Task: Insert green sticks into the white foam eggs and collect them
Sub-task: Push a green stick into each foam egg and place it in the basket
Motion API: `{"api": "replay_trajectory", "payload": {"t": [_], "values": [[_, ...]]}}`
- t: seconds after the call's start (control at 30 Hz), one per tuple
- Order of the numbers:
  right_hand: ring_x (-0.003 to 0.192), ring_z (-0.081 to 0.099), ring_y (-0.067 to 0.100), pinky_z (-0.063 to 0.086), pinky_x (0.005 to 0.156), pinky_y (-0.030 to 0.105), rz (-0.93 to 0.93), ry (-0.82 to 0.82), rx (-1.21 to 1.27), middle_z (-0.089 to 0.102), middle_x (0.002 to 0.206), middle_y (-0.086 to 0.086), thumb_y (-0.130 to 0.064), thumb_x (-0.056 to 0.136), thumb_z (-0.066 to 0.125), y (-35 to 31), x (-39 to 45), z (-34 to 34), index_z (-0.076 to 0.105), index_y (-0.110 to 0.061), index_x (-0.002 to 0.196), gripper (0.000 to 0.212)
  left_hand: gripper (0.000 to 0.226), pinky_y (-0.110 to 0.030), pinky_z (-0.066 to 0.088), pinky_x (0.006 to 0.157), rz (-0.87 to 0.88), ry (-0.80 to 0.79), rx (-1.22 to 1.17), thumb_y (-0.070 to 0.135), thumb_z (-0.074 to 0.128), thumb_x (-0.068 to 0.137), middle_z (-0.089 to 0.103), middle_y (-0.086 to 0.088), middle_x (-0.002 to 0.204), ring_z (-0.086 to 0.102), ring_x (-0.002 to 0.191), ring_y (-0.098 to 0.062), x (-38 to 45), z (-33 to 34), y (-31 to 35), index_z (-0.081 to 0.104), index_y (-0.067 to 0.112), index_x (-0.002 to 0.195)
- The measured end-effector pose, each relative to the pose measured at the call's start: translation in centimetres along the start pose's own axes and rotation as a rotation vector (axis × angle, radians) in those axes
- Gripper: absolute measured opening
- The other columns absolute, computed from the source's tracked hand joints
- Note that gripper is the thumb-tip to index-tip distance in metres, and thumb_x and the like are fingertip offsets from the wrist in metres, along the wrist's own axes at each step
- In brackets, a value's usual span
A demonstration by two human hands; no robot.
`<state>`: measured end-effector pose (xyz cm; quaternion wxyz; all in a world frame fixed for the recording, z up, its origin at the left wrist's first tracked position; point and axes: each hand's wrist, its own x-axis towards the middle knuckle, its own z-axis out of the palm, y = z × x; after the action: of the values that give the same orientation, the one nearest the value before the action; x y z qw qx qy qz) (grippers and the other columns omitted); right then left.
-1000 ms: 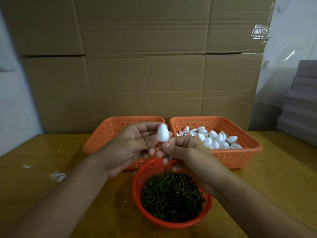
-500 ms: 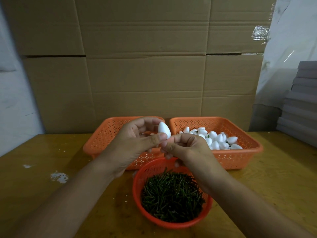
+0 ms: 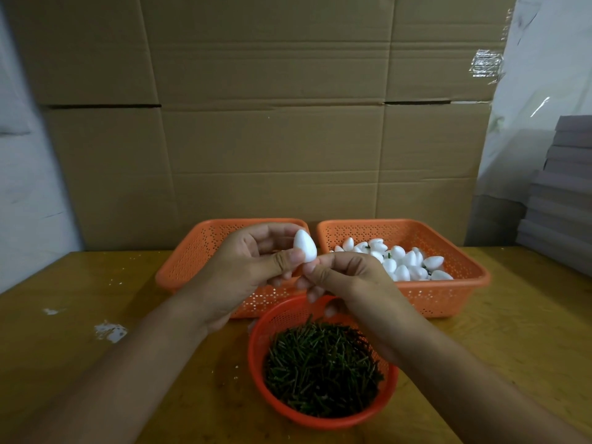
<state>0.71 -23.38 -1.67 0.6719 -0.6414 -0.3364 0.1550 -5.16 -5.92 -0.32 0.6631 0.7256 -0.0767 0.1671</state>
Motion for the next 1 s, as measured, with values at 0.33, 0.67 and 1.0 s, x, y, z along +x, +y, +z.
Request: {"api": "replay_trajectory", "payload": {"t": [0.33, 0.67, 1.0], "values": [[0.062, 0.061, 0.007, 0.045, 0.049, 0.020, 0.035, 0.135, 0.011, 0.074, 0.074, 0.002, -0.019, 0.095, 0.063, 0.0, 0.5, -0.4, 0.076, -0.019, 0.072, 0.026, 0.042, -0.020, 0.050, 0.057, -0.101, 0.114, -0.054, 0.039, 0.074, 0.078, 0.075, -0.004, 0.103, 0.066, 0.078, -0.014, 0.5, -0.2, -0.5, 0.068, 0.023, 0.116], [0.050, 0.063, 0.007, 0.046, 0.042, 0.020, 0.223, 0.516, 0.063, 0.072, 0.065, 0.000, -0.024, 0.092, 0.068, -0.3, 2.0, -5.6, 0.071, -0.005, 0.096, 0.019, 0.021, -0.021, 0.051, 0.058, -0.199, 0.211, -0.036, 0.011, 0.059, 0.099, 0.072, -0.004, 0.115, 0.065, 0.070, -0.008, 0.9, -1.1, -0.5, 0.067, 0.020, 0.116], [0.060, 0.068, 0.008, 0.049, 0.052, 0.023, 0.170, 0.574, 0.047, 0.076, 0.076, -0.002, -0.015, 0.097, 0.057, -0.3, 2.3, -7.4, 0.070, -0.013, 0.102, 0.014, 0.021, -0.021, 0.051, 0.056, -0.203, 0.218, -0.022, 0.010, 0.061, 0.097, 0.074, -0.001, 0.110, 0.066, 0.069, -0.007, 1.2, -2.0, -0.9, 0.069, 0.020, 0.113]]}}
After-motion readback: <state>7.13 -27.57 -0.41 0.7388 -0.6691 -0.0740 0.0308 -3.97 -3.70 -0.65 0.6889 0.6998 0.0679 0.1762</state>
